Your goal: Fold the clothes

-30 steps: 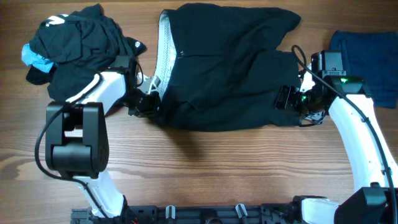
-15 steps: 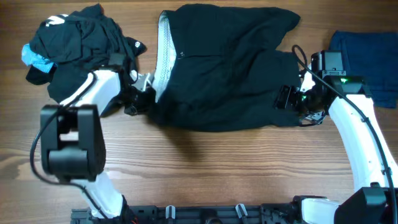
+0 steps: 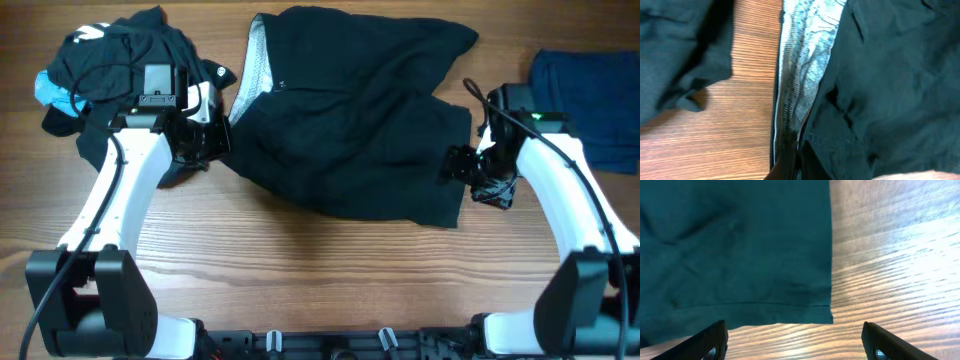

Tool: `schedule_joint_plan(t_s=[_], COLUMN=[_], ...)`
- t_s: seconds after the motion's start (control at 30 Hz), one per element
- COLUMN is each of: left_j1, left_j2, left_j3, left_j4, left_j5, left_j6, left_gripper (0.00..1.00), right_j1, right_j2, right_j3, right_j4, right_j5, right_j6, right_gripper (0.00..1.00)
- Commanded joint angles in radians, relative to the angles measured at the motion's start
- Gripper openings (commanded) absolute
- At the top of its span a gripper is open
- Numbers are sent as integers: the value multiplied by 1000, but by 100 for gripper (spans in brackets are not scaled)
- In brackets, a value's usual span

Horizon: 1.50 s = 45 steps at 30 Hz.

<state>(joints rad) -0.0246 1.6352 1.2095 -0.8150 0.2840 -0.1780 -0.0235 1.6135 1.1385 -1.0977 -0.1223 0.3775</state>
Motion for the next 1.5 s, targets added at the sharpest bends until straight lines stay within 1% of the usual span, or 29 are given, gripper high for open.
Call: schedule_joint_plan(t_s=[0.0,0.1,0.23,0.3,0.43,0.5,0.6,0.67,0.7,0.73,0.8,0.93,1.03,1.13,1.27,1.33,1.47], left_j1=[8,8,8,8,8,8,8,8,8,8,8,8,8,8,8,8,8], left_j2=[-15,-15,-15,-15,-15,-15,-15,-15,-15,-15,-15,-15,-19,-45,-148,-227,-382], left_j3=[14,14,14,14,14,14,14,14,14,14,14,14,14,14,14,14,14], left_j4=[16,38,40,40,39,36,34,28,21,11,-9,-55,-94,-142,-179,-190,-224], left_j5=[-94,-100,-100,-100,-103,-103,-103,-103,-103,-103,-103,-103,-110,-167,-210,-243,-307], left_j6=[-18,-18,-18,-17,-17,-17,-17,-17,-17,-17,-17,-17,-18,-43,-48,-74,-93], left_gripper=[4,4,4,4,4,4,4,4,4,4,4,4,4,4,4,4,4], right_j1=[-3,-3,-3,-3,-2,-2,-2,-2,-2,-2,-2,-2,-3,-2,-3,-2,-3], right_j2=[56,74,77,77,78,78,78,78,78,78,77,40,-38,-144,-274,-331,-415], right_j3=[-50,-95,-150,-186,-259,-287,-306,-319,-323,-327,-327,-317,-279,-241,-192,-164,-96], right_j4=[16,68,117,150,238,264,268,272,273,274,275,269,222,176,94,53,6], right_j5=[16,-12,-45,-77,-171,-194,-198,-211,-218,-221,-224,-223,-218,-195,-92,-48,-22], right_j6=[18,18,18,18,15,15,14,14,14,14,15,16,15,15,16,18,18], right_gripper=[86,85,77,74,68,62,49,43,36,24,4,4,4,4,4,4,4])
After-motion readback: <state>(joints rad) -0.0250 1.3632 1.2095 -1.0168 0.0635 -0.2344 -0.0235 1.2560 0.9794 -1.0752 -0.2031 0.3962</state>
